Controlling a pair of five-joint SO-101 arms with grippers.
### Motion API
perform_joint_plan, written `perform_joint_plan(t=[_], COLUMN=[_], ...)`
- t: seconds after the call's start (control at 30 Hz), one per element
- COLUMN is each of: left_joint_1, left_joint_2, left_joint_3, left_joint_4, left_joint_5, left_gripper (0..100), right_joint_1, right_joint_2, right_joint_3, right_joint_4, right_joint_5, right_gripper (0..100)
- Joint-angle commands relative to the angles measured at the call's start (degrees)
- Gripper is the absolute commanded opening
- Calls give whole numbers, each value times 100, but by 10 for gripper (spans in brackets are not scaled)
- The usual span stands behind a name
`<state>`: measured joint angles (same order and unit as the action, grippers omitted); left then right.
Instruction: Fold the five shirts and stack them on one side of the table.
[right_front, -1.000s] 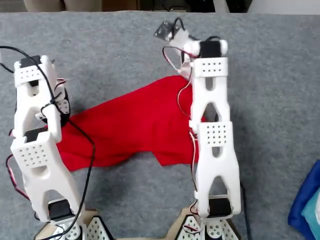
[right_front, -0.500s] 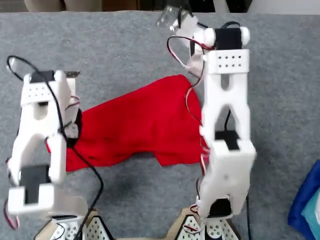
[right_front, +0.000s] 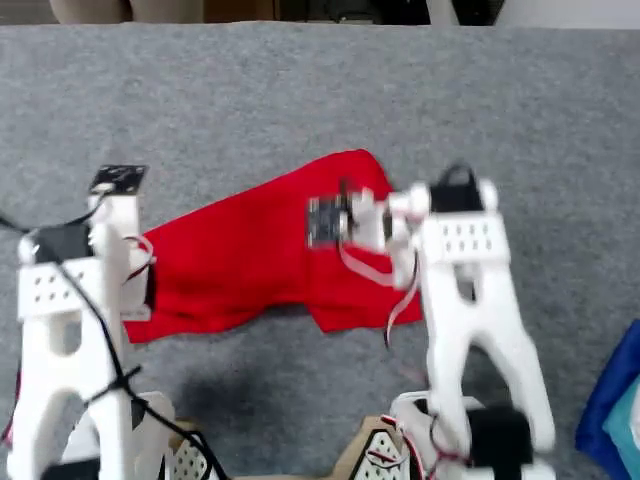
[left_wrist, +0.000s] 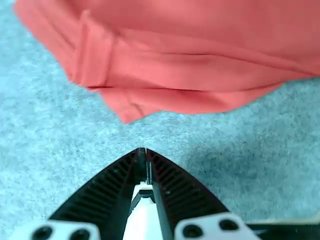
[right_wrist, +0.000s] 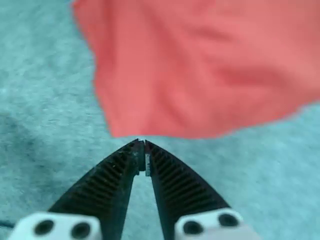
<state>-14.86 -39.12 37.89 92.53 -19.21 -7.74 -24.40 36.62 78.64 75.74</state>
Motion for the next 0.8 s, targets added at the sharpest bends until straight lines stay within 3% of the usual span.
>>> perform_joint_plan(t=[0.0, 0.13, 0.33, 0.77], left_joint_1=[-642, -1495, -2409, -2690], left_joint_2=[-734, -1279, -1719, -1763], left_joint_3=[167, 299, 299, 299], left_joint_4=[-70, -53, -35, -35], left_joint_5=[-53, -211, -730, -897], left_gripper=[20, 20, 20, 20], right_joint_1=[-224, -646, -1095, -1138], right_joint_2=[-1007, -1253, -822, 1789], right_joint_3=[1323, 1815, 1947, 1420], right_joint_4=[-527, -554, -615, -1943], right_joint_5=[264, 264, 229, 53], right_gripper=[119, 222, 224, 224])
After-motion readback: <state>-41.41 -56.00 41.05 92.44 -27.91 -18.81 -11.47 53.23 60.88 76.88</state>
